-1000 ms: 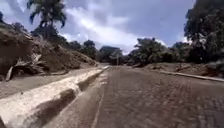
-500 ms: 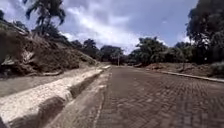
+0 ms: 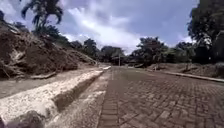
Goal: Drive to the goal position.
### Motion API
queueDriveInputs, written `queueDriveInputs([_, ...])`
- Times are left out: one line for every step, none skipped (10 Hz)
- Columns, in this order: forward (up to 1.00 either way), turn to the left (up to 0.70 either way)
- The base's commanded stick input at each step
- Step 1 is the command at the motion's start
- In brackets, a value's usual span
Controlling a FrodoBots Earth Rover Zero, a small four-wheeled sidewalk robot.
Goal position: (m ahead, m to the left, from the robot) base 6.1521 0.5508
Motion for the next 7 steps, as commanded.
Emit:
queueDriveInputs([1.0, 0.0])
queueDriveInputs([1.0, 0.0])
queueDriveInputs([1.0, 0.0])
queueDriveInputs([1.0, 0.0])
queueDriveInputs([1.0, 0.0])
queueDriveInputs([1.0, 0.0])
queueDriveInputs([1.0, 0.0])
